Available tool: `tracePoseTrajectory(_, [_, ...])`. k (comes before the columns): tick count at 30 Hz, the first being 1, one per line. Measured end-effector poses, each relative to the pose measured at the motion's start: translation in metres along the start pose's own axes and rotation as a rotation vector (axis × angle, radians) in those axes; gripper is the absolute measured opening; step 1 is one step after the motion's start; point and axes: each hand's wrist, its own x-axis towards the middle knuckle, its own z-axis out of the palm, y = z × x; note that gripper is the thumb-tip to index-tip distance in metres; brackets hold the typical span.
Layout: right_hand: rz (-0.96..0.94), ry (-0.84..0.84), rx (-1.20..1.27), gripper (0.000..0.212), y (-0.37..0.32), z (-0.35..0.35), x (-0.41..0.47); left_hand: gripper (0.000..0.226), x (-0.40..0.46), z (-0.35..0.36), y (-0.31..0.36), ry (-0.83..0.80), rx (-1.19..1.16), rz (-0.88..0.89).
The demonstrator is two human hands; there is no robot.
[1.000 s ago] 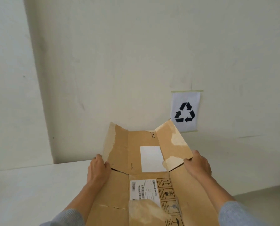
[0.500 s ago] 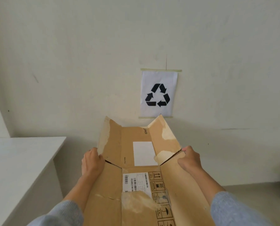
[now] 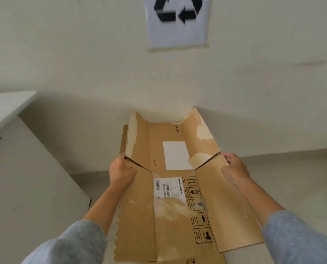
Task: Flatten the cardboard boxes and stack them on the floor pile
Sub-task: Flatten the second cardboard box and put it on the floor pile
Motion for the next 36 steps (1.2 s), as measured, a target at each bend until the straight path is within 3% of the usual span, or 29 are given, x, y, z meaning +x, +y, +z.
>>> tracePoseTrajectory(5, [0.020,-0.144,0.018,0.065,0.113,0.066,0.033,0.042,-0.006,0.102,-0.100,0.066,-0.037,0.086])
tracePoseTrajectory(12, [0.024,-0.085,-0.039,0.059,0.276,0.151,0.077,0.036,-0.005,0.229,-0.245,0.069,0.019,0.072])
tracePoseTrajectory(17, [0.030,-0.085,-0.059,0.058,0.354,0.181,0.114,0.031,0.002,0.303,-0.315,0.026,0.053,0.073])
tracePoseTrajectory(22, [0.018,-0.072,-0.172,0.061,0.396,0.198,0.137,0.023,0.013,0.352,-0.361,0.034,0.066,-0.101])
tracePoseTrajectory(29, [0.035,-0.112,-0.351,0.065,0.417,0.221,0.136,0.025,0.012,0.352,-0.379,0.024,0.129,-0.141])
tracePoseTrajectory(36, [0.012,-0.150,-0.488,0.056,0.419,0.230,0.147,0.031,0.002,0.359,-0.379,0.004,0.099,-0.185])
